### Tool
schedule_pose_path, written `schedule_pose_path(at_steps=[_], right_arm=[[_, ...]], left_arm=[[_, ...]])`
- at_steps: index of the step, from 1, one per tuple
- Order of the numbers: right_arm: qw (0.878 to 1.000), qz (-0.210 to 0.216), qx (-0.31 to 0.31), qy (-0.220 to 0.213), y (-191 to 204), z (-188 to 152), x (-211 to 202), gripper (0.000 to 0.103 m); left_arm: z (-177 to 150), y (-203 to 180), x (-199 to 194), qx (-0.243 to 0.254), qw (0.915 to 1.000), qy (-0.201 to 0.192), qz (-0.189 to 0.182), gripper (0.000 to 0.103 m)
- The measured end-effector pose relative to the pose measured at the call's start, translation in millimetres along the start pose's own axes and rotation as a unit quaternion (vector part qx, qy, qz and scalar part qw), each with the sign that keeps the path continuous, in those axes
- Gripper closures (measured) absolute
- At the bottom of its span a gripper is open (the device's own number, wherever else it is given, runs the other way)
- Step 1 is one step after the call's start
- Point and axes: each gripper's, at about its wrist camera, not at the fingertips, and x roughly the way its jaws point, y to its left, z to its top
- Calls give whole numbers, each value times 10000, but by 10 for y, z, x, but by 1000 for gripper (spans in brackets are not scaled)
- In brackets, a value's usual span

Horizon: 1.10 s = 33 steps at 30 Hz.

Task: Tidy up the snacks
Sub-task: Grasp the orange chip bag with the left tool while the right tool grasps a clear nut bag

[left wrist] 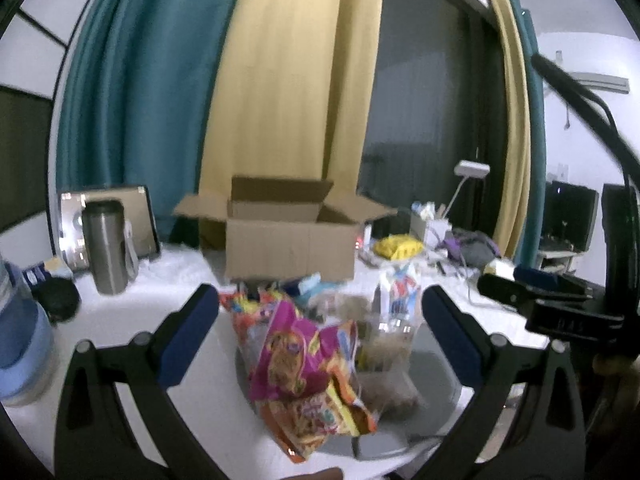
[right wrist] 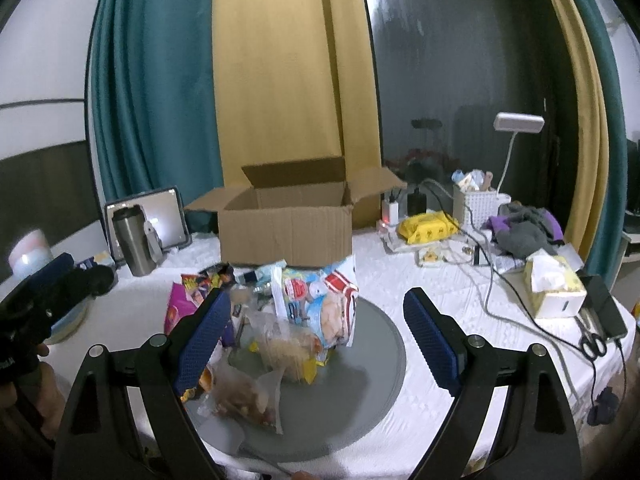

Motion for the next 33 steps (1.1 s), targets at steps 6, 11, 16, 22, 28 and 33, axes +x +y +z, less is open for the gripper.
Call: schedule_pose_path(at_steps=[6,11,16,22,28,33], right_arm=[[9982,-5,96,594,-86,-169,396,12],[9942,169,208,1038,-111,-279,727,12],[9898,467,317,1305,-36,-353,987,12],[9856,669,386,1504,31,-414,1225,12],[9828,718,336,1670,80,-475,1372,27],[9826,718,293,1689,104,-481,1373,47]], left_arm=[[-316,52,441,-252,9981,552,-61,1],[-494,50,761,-330,9929,1136,-141,1],[-659,64,928,-305,9849,1695,-159,2],[-827,69,1011,-409,9768,2072,-350,4],[-882,69,996,-488,9762,2051,-510,22],[-812,71,916,-338,9797,1896,-551,31]])
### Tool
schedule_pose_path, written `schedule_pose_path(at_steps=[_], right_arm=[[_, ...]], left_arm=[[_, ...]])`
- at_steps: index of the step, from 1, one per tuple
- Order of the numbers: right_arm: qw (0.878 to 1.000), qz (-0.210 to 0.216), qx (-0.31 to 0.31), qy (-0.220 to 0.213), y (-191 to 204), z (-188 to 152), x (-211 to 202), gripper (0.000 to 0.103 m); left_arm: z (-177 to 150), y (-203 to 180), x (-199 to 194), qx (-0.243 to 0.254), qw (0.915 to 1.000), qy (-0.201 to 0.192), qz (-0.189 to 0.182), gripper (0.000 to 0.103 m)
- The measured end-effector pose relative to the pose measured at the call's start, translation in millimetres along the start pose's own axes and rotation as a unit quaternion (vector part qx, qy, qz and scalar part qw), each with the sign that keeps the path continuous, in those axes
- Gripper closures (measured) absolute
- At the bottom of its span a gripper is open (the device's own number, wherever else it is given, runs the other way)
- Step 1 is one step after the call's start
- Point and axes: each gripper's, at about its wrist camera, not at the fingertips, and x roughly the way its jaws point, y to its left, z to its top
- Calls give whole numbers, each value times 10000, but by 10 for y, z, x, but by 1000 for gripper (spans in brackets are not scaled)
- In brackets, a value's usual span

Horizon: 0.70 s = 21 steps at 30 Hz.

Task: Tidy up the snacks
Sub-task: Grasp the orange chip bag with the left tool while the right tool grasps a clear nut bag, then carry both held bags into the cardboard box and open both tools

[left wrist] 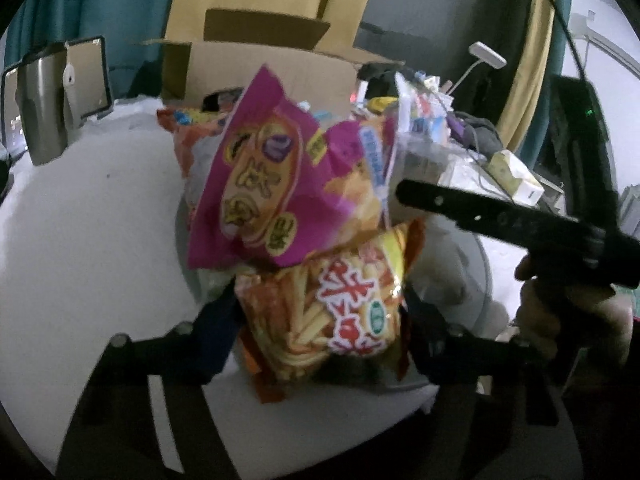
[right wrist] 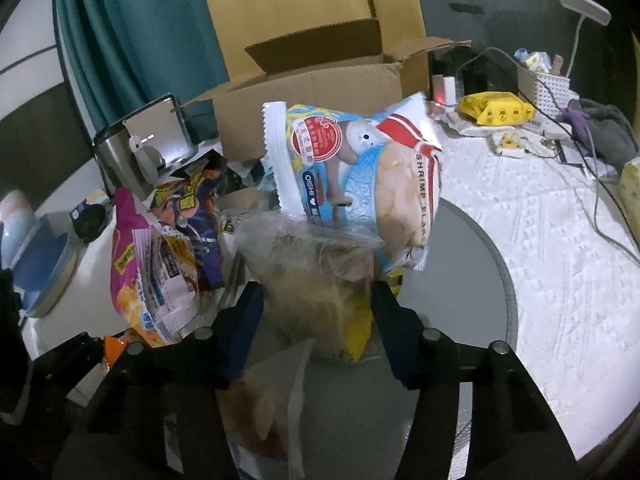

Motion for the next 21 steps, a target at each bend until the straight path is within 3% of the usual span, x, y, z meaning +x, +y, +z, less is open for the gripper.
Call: schedule_pose_path(at_steps=[12,21], right_arm=[[9988,148,-67,-455,93,239,-321,52],[9957,256,-188,-870,135,686,-463,52]], left_arm=[[398,87,-421,162,9961,-803,329,31],[964,257,-481,252,9889,-1346,571,31]])
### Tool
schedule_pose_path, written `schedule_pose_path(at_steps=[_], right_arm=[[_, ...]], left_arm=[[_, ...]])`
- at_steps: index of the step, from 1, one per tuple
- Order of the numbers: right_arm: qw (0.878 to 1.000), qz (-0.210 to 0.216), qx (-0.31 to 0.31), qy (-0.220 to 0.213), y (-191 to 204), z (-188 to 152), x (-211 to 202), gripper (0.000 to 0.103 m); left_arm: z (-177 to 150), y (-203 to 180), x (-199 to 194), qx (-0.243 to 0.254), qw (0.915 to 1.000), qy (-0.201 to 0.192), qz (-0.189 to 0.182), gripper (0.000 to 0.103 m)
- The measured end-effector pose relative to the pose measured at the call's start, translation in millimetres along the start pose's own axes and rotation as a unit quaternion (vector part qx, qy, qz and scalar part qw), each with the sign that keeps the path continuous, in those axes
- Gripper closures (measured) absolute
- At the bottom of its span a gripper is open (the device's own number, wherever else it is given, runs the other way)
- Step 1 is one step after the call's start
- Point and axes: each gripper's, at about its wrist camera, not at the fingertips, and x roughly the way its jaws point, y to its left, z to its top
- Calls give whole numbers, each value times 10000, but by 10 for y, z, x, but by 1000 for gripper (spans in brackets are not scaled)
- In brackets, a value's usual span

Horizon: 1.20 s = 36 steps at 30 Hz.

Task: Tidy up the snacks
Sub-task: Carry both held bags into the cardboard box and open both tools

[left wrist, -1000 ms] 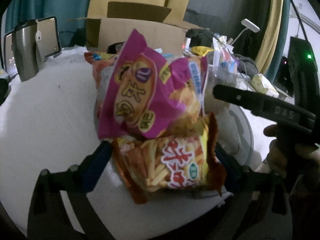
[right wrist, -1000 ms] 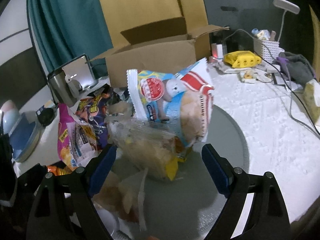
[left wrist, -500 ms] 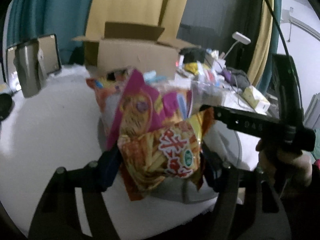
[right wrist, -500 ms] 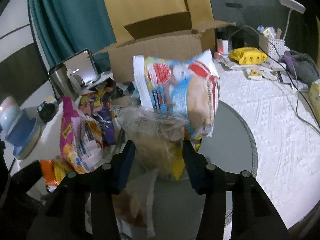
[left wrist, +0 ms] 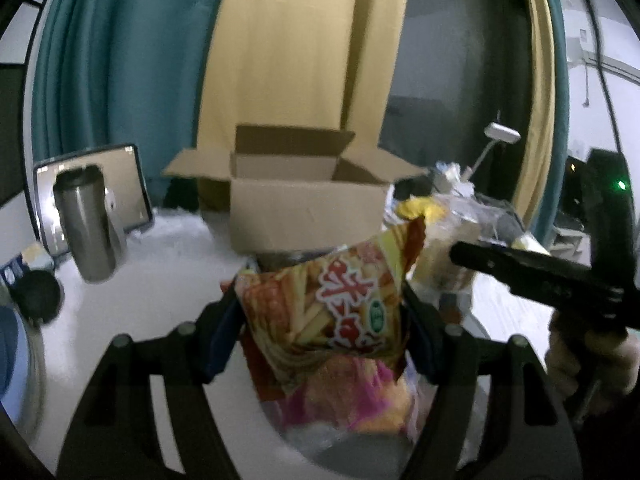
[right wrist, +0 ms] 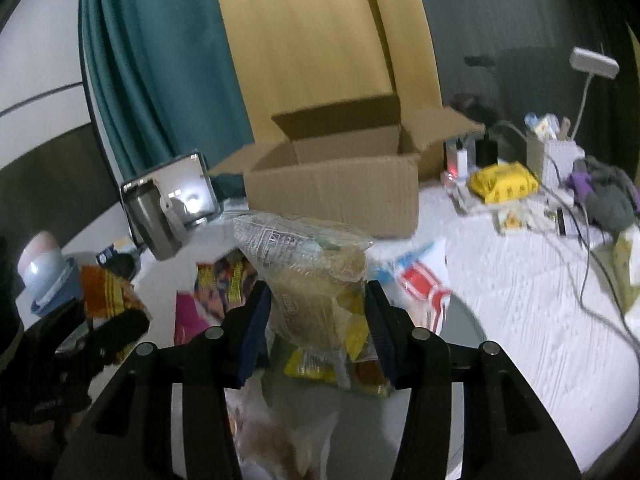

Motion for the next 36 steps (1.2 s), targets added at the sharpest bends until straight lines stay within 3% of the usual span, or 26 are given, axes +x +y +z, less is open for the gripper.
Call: schedule_pose_path(at_steps=[9,28,31,33,36], right_arm=[[9996,17,-135,-263,-165,571,265,52],[9987,-96,-258,-425,-715,1673,1361,52],[9988,-114,-241,-421,-759,1817,1552,51],[9989,-155,-246,-378,-773,1897,1679,51],[9991,-224,-203,-281,-786,1990,1830,40]], left_arm=[[622,254,552,-54,9997,-216,-46,31],[1460,593,2040,-77,9999,-35,-119,28],[1547,674,2331,-212,9992,281,-165,23],[1569,705,2500,-227,9985,482,-136,11],[1571,719,2556,-229,9986,457,-125,4]])
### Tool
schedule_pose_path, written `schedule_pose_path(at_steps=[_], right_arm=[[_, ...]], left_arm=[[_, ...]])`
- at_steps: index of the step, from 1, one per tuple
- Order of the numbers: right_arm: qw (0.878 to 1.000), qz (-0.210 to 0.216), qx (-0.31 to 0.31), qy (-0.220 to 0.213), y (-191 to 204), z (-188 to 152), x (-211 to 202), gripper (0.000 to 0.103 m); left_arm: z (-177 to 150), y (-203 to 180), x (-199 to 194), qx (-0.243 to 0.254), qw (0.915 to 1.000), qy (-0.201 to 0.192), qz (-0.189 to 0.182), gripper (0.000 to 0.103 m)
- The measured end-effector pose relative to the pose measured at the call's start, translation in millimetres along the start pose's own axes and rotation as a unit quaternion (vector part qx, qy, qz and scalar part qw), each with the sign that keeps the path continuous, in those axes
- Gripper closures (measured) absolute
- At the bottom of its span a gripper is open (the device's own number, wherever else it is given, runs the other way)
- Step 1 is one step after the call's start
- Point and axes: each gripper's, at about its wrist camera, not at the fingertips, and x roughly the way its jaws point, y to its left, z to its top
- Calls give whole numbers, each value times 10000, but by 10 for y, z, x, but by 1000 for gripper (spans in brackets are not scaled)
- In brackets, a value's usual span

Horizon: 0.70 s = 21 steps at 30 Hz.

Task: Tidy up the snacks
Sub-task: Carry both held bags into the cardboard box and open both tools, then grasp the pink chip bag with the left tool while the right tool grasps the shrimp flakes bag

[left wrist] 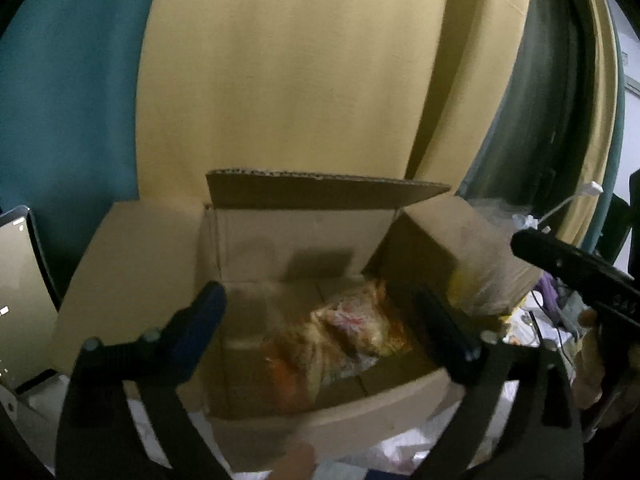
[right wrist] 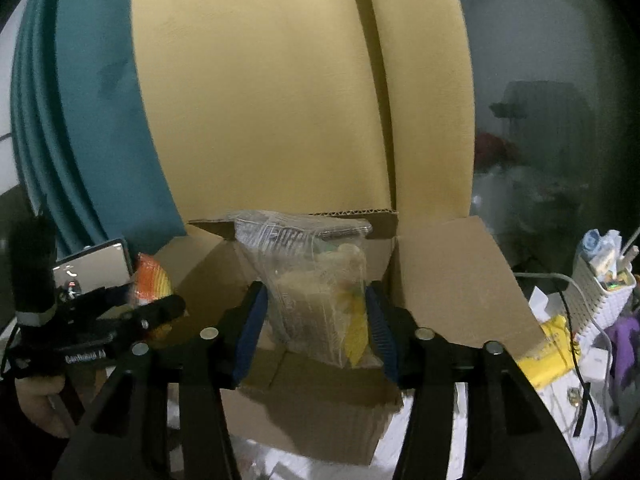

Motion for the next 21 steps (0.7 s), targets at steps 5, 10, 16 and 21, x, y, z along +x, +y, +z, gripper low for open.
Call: schedule_pose_path(at_steps=[5,10,16,21], right_arm=[[10000,58,47,-56,57,32,-89,24],[9999,25,-100,-67,175,-78,-340,24],[9999,-6,-113,-80,241,-291,-702,24],[9999,-25,-111,-59,271,-461,-916,24]], left_arm=[[-6,29,-111,-34,10000,-78,-41,4],[-71,-29,-474,13,9998,-214,-18,4],[-280,-150,-913,13,9996,-263,-74,4],[-492,-258,-1217,-44,9995,-266,-135,4]])
